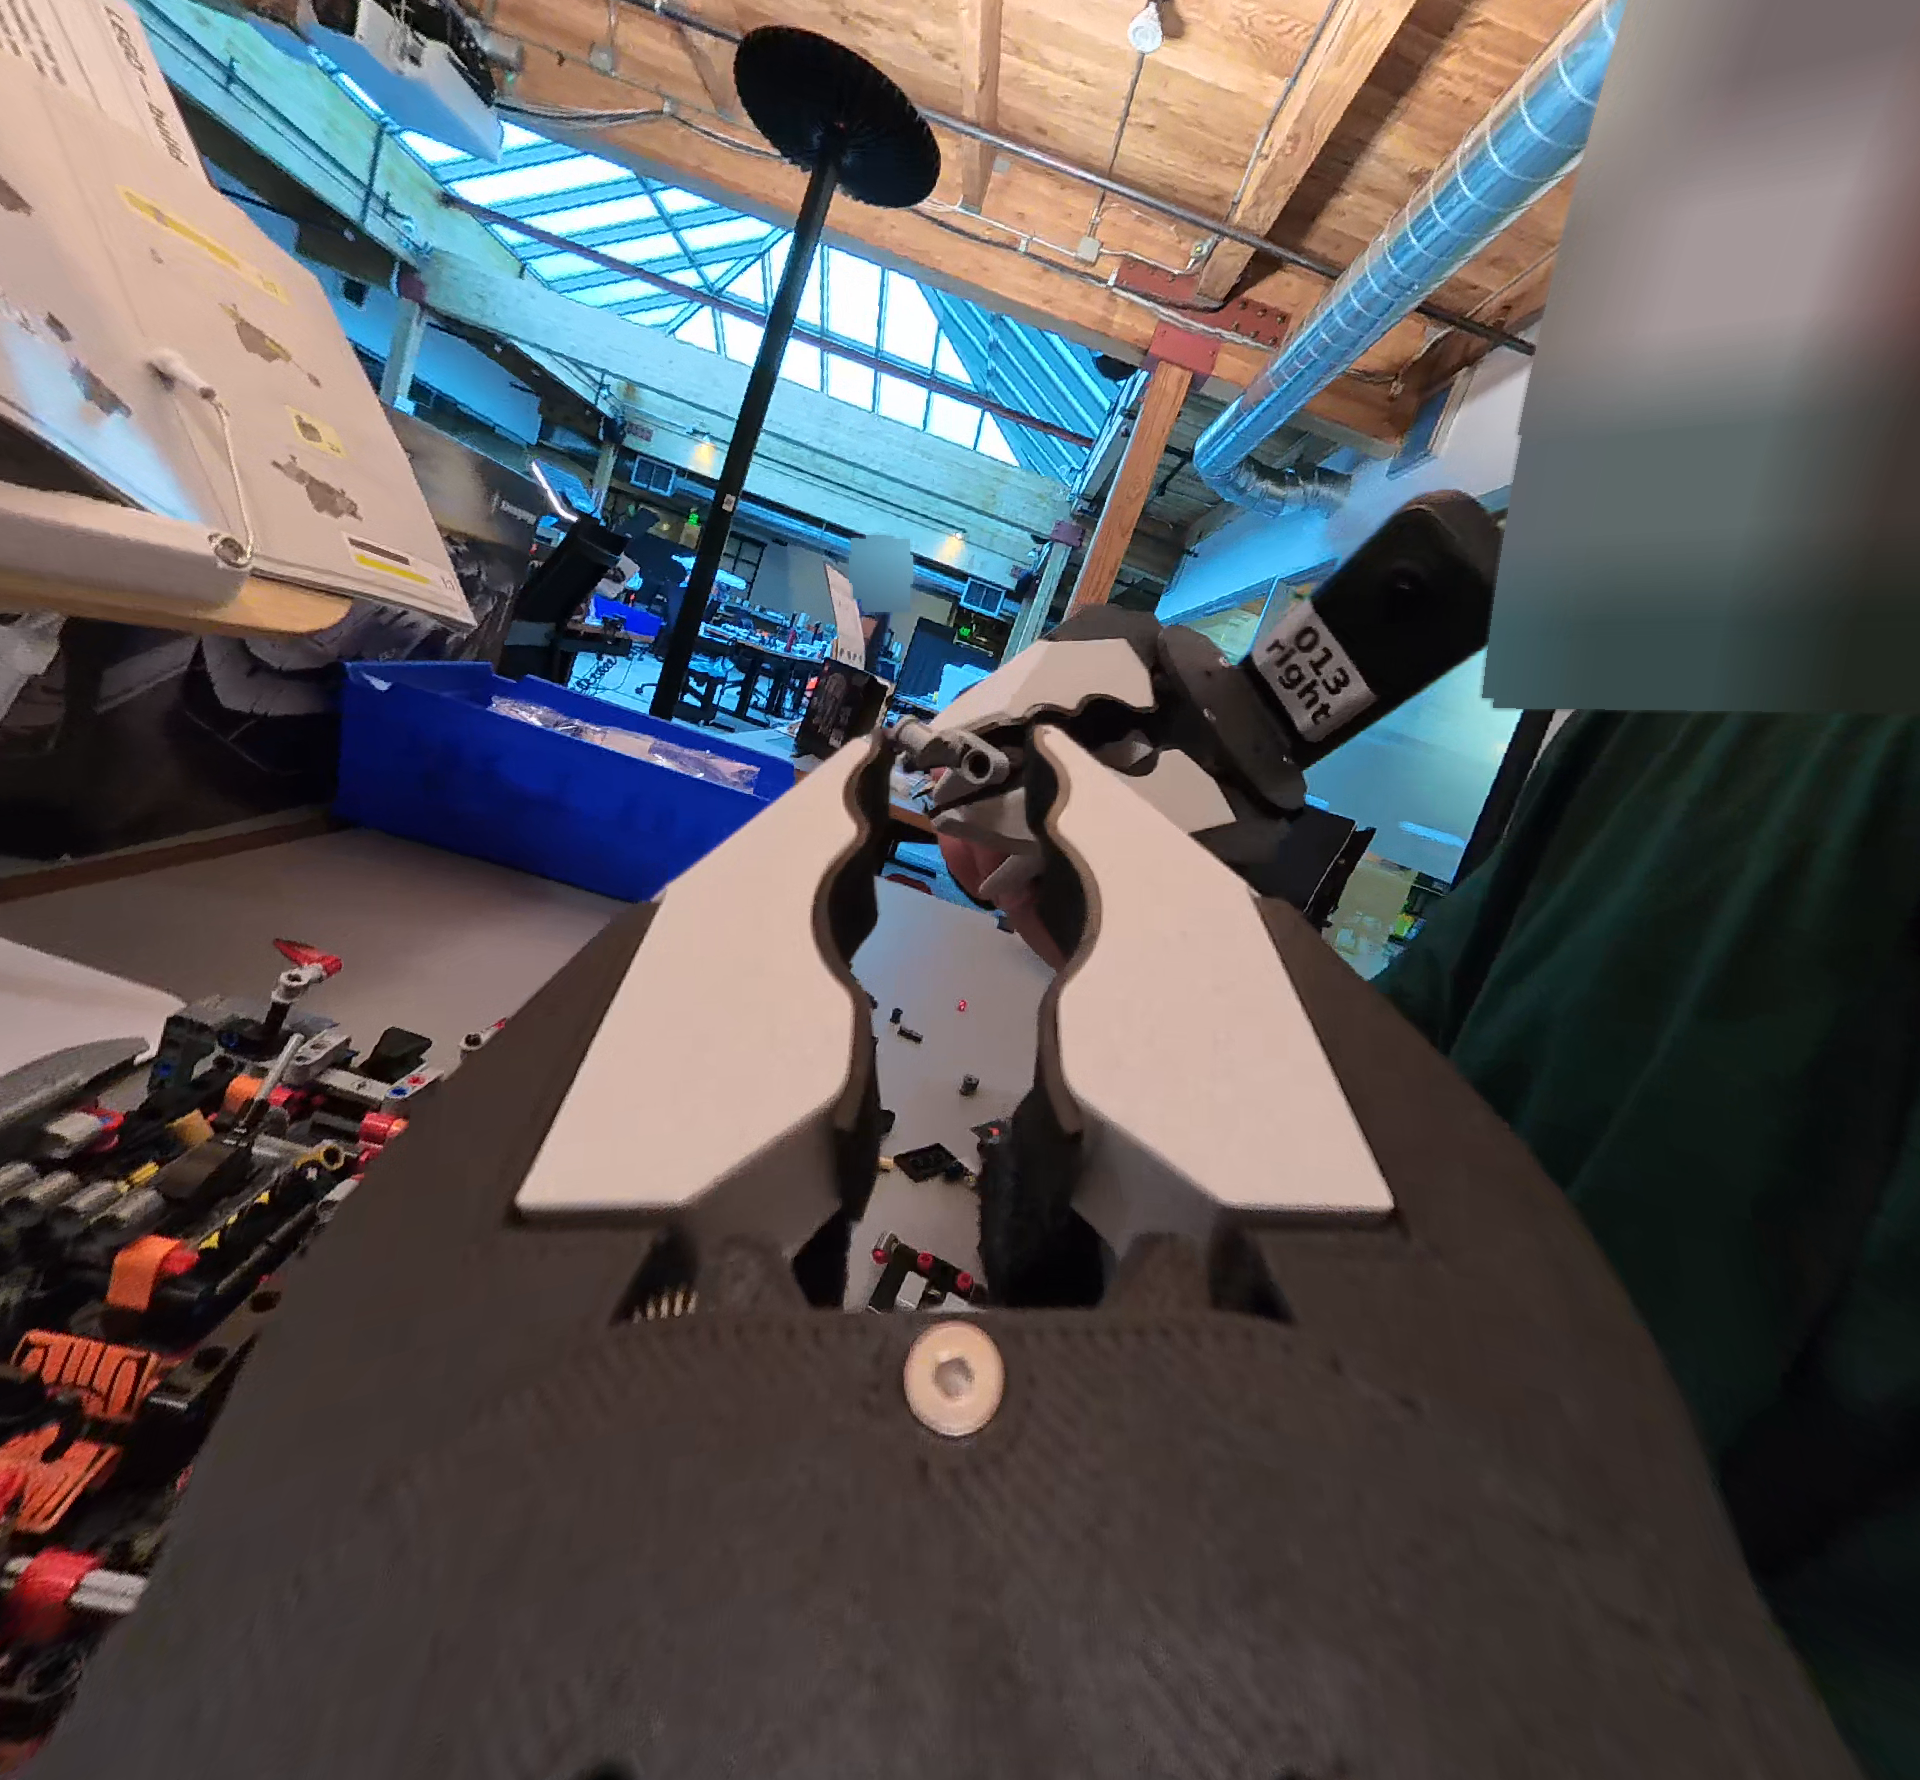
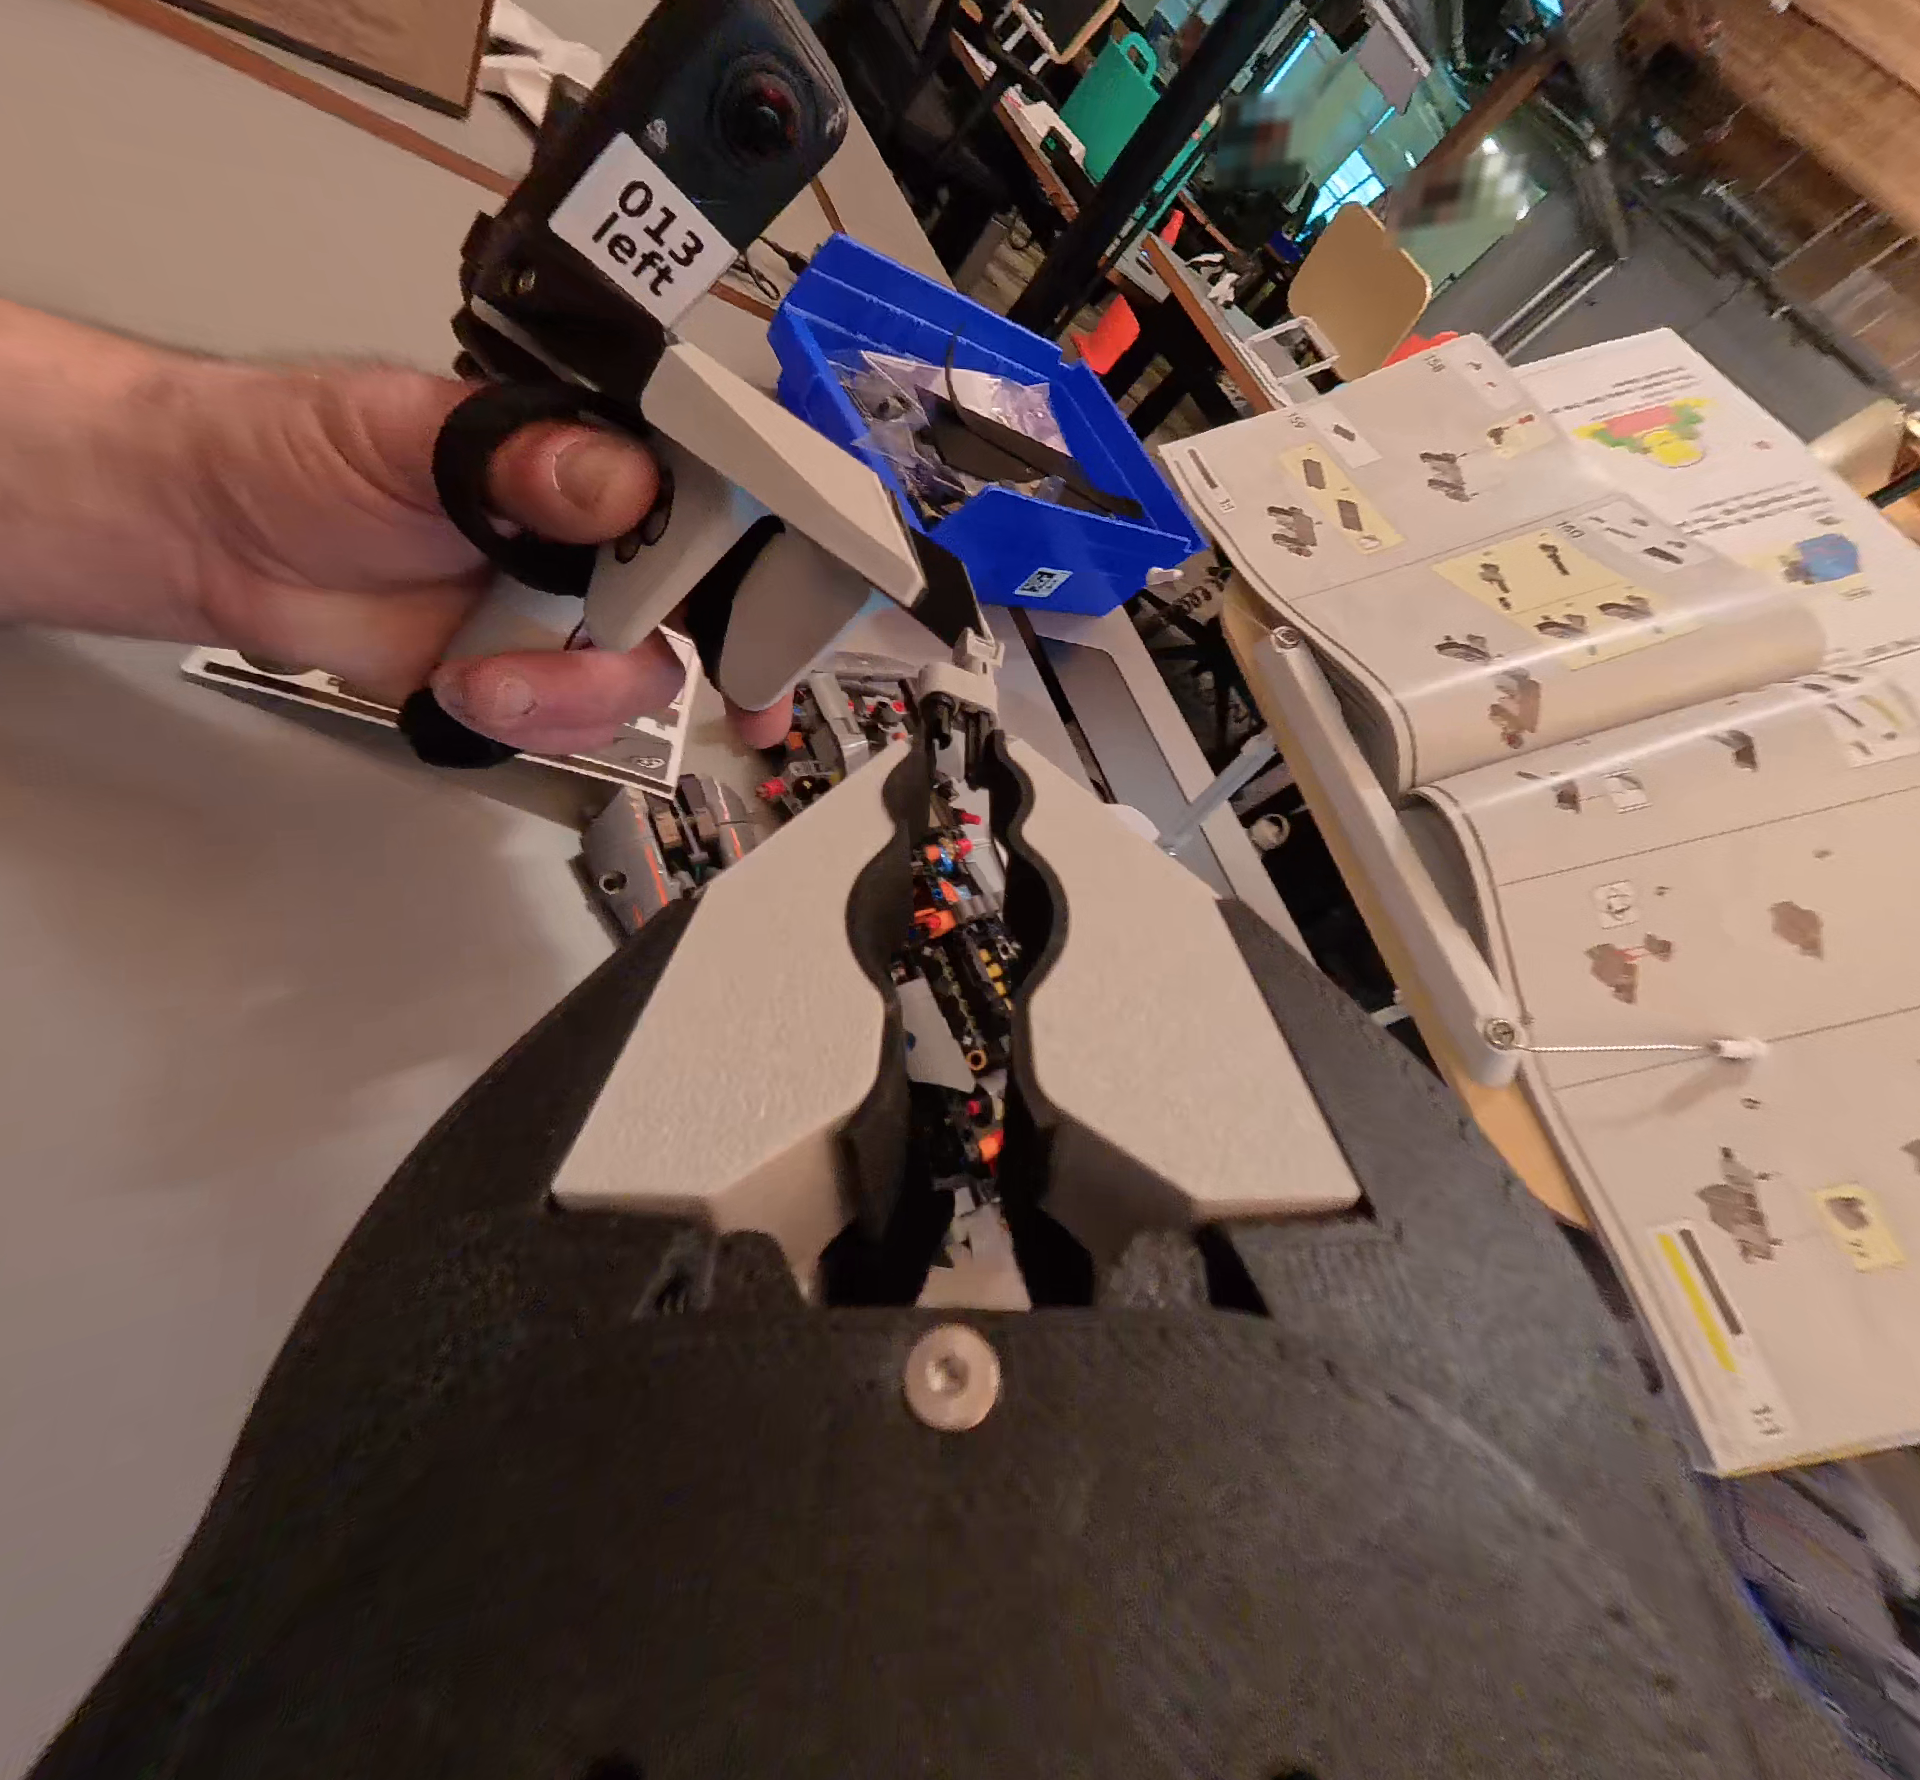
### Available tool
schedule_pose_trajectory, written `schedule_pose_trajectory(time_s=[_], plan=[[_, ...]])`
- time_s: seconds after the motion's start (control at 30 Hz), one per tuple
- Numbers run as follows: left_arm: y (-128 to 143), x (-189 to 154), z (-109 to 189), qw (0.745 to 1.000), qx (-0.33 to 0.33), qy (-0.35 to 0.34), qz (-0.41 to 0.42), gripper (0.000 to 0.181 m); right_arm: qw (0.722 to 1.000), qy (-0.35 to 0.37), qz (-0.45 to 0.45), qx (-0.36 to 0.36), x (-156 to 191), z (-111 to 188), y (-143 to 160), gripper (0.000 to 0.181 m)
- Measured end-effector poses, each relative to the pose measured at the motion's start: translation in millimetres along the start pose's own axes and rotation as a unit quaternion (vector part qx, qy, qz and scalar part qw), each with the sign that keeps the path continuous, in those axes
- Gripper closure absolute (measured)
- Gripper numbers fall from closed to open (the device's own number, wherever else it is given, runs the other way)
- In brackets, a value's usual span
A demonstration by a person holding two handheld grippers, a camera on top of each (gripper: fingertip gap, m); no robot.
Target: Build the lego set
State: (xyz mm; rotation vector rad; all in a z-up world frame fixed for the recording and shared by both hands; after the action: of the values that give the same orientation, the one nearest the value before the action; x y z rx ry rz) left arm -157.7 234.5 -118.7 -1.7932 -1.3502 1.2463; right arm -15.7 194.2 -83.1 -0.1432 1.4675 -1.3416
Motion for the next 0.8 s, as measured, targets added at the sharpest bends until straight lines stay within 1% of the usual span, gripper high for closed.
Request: schedule_pose_trajectory(time_s=[0.03,0.23,0.47,0.57,0.63,0.67,0.8], plan=[[0,1,0,1.0,0.001,0.0,0.004,0.158,1.0,0.005,0.007,0.001,0,0,0,0.173],[2,7,2,0.999,0.005,-0.019,0.027,0.158,0.999,0.023,0.038,0.015,1,-2,3,0.173],[6,9,-2,0.998,0.016,-0.013,0.055,0.158,0.996,0.034,0.083,0.025,5,-3,5,0.173],[9,11,-3,0.997,0.024,-0.006,0.078,0.161,0.992,0.042,0.117,0.03,9,-5,5,0.173],[11,11,-3,0.996,0.023,0.002,0.086,0.164,0.989,0.041,0.134,0.035,12,-6,5,0.18],[12,12,-3,0.996,0.023,0.004,0.09,0.168,0.988,0.041,0.142,0.035,14,-7,5,0.181],[13,13,-1,0.995,0.027,0.004,0.092,0.173,0.99,0.037,0.134,0.038,15,-10,7,0.18]])
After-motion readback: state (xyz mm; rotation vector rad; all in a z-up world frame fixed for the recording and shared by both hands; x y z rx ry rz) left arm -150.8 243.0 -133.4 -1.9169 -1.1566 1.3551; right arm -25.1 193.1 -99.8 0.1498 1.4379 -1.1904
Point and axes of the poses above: each gripper's, where its closed fingertips meet, z back along the fingers, y out of its underside, x = y × z across the jaws, the point moved 8 cm from there along z, back along the fingers, and after that the axes turned 1 degree about -x, right-handed, at the moved point
